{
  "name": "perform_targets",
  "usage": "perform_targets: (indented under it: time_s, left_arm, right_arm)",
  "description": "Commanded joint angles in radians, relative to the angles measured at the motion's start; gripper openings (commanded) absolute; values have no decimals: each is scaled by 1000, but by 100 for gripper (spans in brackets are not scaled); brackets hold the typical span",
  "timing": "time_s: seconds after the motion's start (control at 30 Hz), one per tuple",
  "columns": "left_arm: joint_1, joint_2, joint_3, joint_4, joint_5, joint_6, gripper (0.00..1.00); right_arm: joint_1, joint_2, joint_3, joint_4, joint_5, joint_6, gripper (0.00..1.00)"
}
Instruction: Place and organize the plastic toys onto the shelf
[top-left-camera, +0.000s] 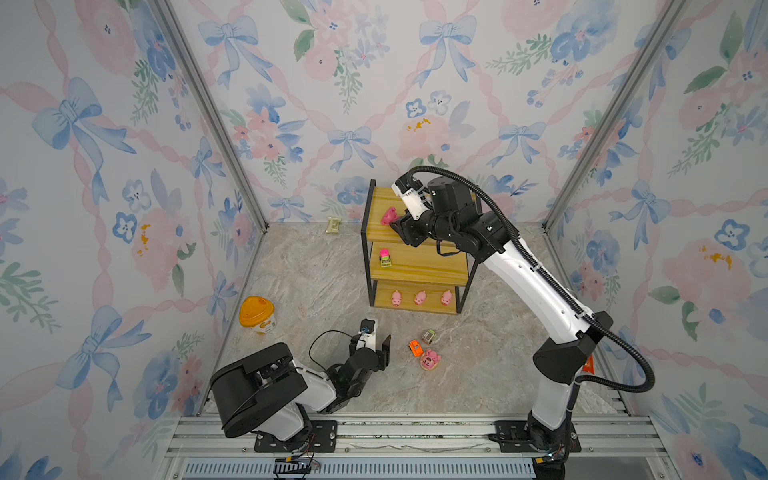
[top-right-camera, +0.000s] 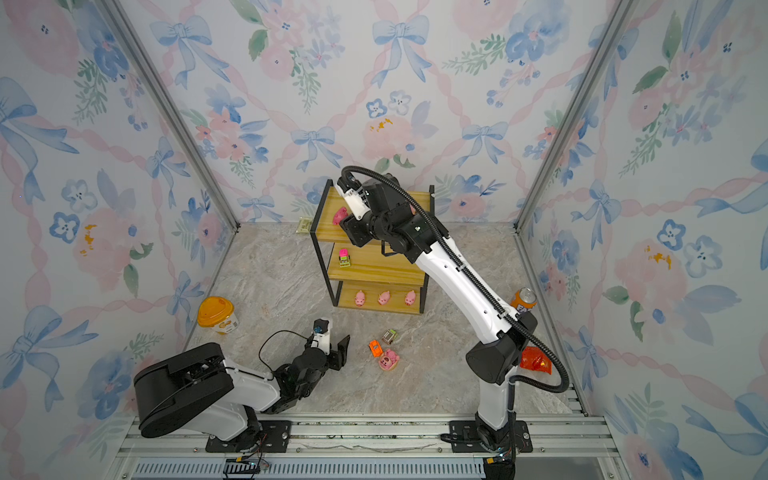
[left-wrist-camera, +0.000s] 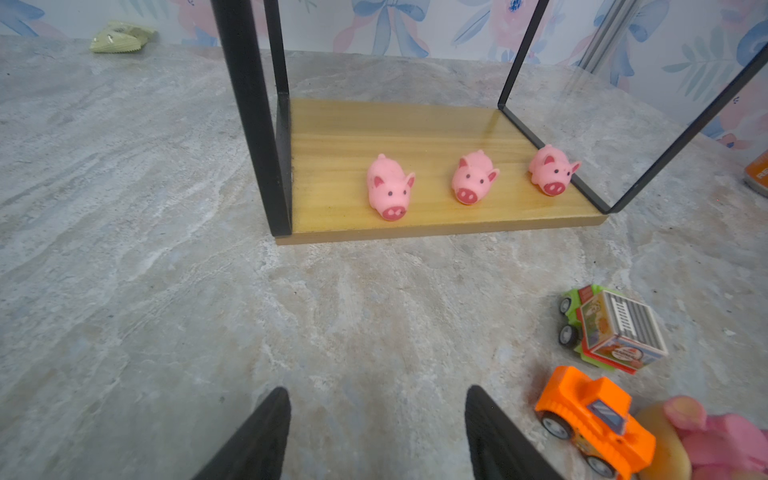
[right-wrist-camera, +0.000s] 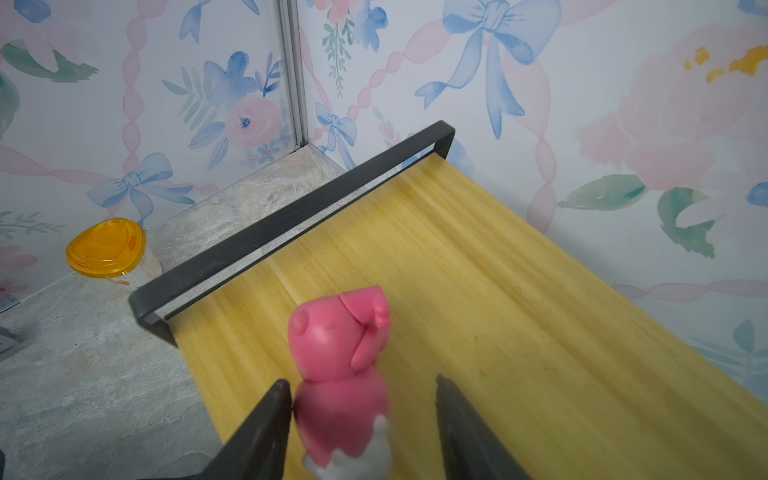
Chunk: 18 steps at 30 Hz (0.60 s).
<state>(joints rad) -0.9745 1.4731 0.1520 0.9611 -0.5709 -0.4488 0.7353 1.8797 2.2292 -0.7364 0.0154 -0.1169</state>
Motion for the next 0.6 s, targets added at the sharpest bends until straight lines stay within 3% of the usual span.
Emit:
perform_targets:
  time_s: [0.0,0.57]
  left_arm:
    - [8,-9,-8,-15,4,-3,68]
    - [7,-27,-23,-15,-10,-17,68]
  right_arm:
    - [9,-15,-17,1,9,-3,56]
    - [-13,13,-17,6,-17,23,37]
